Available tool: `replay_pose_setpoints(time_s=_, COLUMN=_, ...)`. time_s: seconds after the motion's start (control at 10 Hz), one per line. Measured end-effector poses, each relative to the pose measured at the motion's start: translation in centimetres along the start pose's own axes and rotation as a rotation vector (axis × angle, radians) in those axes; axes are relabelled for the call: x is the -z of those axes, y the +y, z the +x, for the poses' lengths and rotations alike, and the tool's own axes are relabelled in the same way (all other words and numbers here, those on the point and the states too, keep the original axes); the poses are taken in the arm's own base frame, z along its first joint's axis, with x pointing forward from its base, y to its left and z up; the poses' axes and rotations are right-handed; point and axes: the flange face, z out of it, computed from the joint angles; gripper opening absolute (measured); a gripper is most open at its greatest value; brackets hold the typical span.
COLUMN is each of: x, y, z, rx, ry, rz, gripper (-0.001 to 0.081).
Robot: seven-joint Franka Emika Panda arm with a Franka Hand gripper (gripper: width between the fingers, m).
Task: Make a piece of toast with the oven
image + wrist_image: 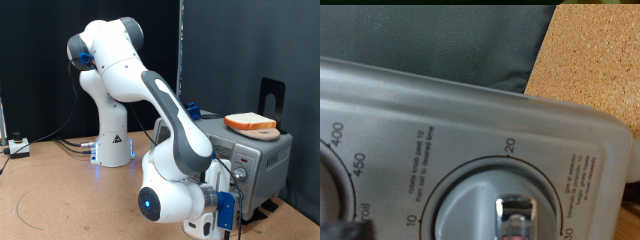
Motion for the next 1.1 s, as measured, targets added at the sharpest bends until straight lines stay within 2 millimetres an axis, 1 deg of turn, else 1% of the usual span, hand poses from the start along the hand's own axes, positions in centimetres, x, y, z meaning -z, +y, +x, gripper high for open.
replay_pose_setpoints(time_s=0.1, x=-0.1, y=0.1, z=0.0, rx=-0.013, ry=-0.003, rz=0.000, gripper=0.0554)
replay_pose_setpoints(time_s=0.2, x=-0.2, y=0.2, z=0.0, rx=-0.019, ry=-0.005, rz=0.001, gripper=0.0387)
replay_pose_setpoints(time_s=0.3, x=-0.3, y=0.3, z=0.0, rx=-0.023, ry=-0.007, rz=0.002, gripper=0.0387)
replay_pose_setpoints(time_s=0.4, x=-0.4, y=0.6, z=0.1, rx=-0.034, ry=-0.010, rz=0.005, gripper=0.0172)
replay_pose_setpoints(time_s=0.5, x=-0.5, y=0.6, z=0.1, rx=-0.065, ry=-0.019, rz=0.017, gripper=0.0172)
replay_pose_setpoints(time_s=0.6, x=-0.5, y=0.7, z=0.2, rx=-0.117, ry=-0.029, rz=0.033, gripper=0.0085)
replay_pose_setpoints(time_s=0.7, x=-0.6, y=0.9, z=0.3, rx=-0.158, ry=-0.041, rz=0.046, gripper=0.0085)
replay_pose_setpoints(time_s=0.9, x=-0.6, y=1.1, z=0.5, rx=-0.171, ry=-0.059, rz=0.061, gripper=0.0085)
replay_pose_setpoints(time_s=1.0, x=-0.6, y=1.1, z=0.5, rx=-0.163, ry=-0.059, rz=0.061, gripper=0.0085)
replay_pose_setpoints(time_s=1.1, x=-0.5, y=1.1, z=0.5, rx=-0.104, ry=-0.044, rz=0.057, gripper=0.0085)
